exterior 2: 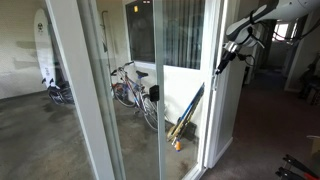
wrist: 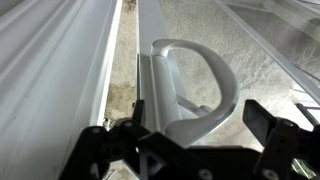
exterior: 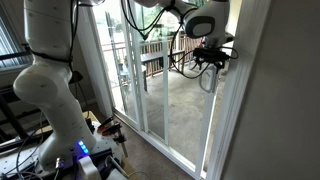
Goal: Open the door
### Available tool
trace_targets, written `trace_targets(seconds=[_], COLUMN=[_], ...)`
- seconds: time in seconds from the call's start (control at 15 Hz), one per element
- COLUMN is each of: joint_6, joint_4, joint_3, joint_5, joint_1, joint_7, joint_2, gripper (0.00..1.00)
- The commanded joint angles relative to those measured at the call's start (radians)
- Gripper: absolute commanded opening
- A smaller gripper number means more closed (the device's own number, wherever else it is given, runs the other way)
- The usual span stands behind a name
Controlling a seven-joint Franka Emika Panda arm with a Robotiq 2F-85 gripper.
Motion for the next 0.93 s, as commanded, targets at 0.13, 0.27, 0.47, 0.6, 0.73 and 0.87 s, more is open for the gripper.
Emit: trace_targets(seconds=[0.13, 0.27, 0.47, 0.6, 0.73, 0.87], joint_6=[0.025, 0.021, 0.022, 0.029, 0.025, 0.024], joint_4=[-0.051, -0.042, -0.026, -0.016, -0.001, 0.0], joint_3=[0.006, 0.006, 0.008, 0.008, 0.007, 0.008], joint_5=[0.001, -0.001, 0.003, 0.003, -0.003, -0.007], joint_1=[0.005, 0.008, 0.008, 0.009, 0.01, 0.012], joint_7=[-0.021, -0.016, -0.011, -0.007, -0.002, -0.003], joint_2=[-0.043, -0.037, -0.03, -0.024, -0.015, -0.013], gripper=[1.0, 1.0, 1.0, 1.0, 1.0, 1.0])
